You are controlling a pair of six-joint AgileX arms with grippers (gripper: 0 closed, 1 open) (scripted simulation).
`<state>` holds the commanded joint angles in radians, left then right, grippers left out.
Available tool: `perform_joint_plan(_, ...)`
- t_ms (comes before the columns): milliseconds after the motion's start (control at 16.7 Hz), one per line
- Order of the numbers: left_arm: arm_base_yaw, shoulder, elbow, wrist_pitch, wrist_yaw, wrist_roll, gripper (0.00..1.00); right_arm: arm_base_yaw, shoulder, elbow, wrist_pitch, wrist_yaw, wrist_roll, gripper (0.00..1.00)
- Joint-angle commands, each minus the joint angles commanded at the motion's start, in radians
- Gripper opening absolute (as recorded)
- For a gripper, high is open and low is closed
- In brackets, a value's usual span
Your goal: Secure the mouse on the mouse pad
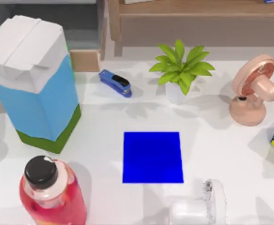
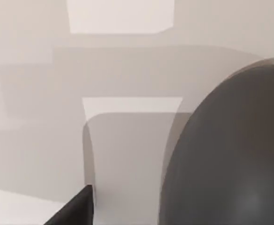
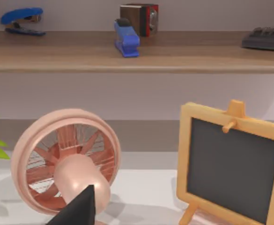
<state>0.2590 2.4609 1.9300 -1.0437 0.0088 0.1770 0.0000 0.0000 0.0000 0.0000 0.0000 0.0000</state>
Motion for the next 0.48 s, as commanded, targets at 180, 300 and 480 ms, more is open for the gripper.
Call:
perform_joint_plan(180, 0.000, 0.002, -0.006, 0.006, 0.000, 0.000, 1.00, 0.000, 0.000, 0.000, 0.000, 0.000, 0.000, 1.00)
perform_joint_plan(300, 0.000, 0.002, -0.006, 0.006, 0.000, 0.000, 0.92, 0.000, 0.000, 0.000, 0.000, 0.000, 0.000, 1.00)
perform_joint_plan(480, 0.000, 0.002, -0.006, 0.006, 0.000, 0.000, 0.70, 0.000, 0.000, 0.000, 0.000, 0.000, 0.000, 1.00)
